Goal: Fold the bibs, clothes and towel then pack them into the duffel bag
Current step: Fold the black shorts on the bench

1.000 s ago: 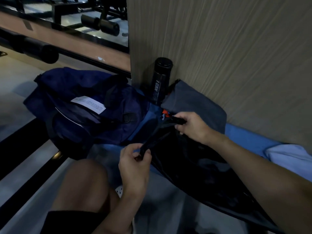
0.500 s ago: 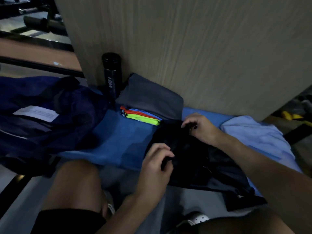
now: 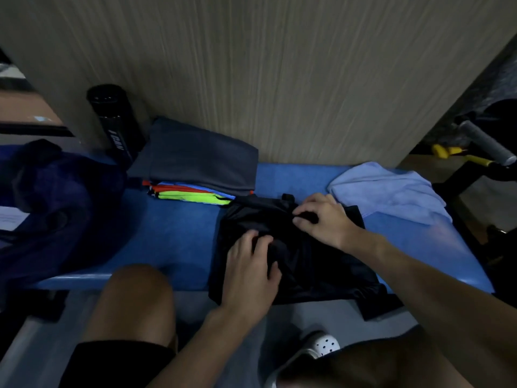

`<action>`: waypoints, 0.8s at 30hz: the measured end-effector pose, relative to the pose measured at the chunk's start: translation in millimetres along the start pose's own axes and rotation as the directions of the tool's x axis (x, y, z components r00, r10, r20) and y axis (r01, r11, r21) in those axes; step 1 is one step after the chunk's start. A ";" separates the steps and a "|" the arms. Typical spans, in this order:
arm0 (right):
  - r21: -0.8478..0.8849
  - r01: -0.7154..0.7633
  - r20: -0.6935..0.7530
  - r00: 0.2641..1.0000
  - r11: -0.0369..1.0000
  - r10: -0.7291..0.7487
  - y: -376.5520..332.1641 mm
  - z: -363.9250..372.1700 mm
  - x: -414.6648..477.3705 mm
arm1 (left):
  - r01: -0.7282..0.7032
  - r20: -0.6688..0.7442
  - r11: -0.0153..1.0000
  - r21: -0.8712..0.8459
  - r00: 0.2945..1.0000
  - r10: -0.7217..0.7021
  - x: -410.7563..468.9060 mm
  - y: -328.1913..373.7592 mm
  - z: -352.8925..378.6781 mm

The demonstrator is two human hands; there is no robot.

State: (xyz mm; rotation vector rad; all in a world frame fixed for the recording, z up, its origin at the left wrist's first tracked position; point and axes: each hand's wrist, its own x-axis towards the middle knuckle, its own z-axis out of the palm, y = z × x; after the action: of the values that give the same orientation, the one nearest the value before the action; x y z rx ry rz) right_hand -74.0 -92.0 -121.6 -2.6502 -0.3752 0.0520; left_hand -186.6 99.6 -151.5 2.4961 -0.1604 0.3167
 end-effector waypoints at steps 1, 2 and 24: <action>-0.059 0.009 0.034 0.999 0.998 -0.007 -2.6 1.5 -3.0 | 0.013 0.072 1.000 0.024 0.997 -0.015 -0.2 -4.3 5.6; -0.107 0.014 0.065 0.998 0.994 -0.007 -3.8 3.1 -5.4 | 0.006 0.116 0.999 0.042 0.993 -0.011 -1.3 -7.0 10.5; 0.229 -0.658 -0.306 0.650 0.717 0.695 36.4 -6.0 -115.5 | -0.600 0.491 0.792 0.110 0.726 0.481 105.5 66.3 28.8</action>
State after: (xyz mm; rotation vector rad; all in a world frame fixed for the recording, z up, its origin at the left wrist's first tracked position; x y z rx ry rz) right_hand -175.3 -157.2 -135.7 -2.4657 0.7530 -0.1941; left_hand -91.9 24.8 -109.3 2.6971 -1.1351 -0.0131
